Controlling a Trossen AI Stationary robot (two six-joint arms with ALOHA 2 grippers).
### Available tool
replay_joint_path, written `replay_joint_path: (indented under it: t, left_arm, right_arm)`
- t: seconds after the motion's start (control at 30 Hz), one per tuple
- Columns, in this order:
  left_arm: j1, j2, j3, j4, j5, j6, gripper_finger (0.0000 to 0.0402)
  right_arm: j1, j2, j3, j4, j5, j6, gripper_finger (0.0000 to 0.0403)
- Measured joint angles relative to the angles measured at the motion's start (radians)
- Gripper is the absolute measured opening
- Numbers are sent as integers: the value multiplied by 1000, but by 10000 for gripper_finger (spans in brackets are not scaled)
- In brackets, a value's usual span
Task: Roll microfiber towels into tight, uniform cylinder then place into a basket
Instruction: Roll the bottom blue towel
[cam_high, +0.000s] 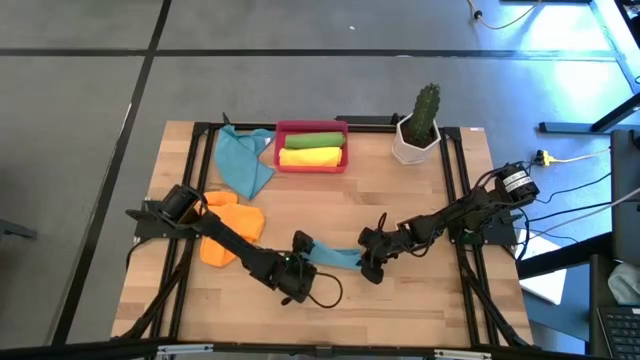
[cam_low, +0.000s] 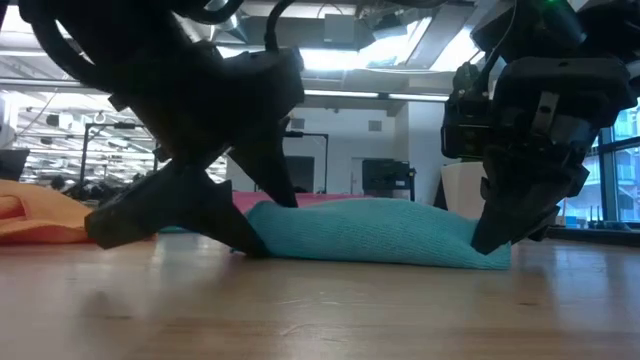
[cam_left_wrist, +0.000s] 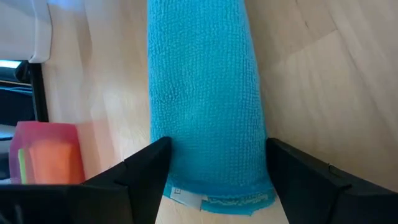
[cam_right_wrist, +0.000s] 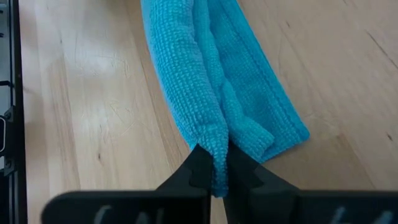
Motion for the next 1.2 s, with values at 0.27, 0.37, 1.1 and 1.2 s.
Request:
replay_joint_path:
  t: [0.27,0.37,1.1,1.2]
  left_arm:
    - [-8,5,-2,-1,-47,29,254]
    - [-7,6,-3,-4,-53,35,249]
    - [27,7,-5,20,44,81,47]
    - [27,7,-5,24,71,74,12]
  right_arm:
    - [0,0,0,0,0,-4,19]
    - [0,0,0,0,0,-4,19]
    - [1,-6,-5,25,1,-119,21]
    - [2,-33,-6,35,1,-189,30]
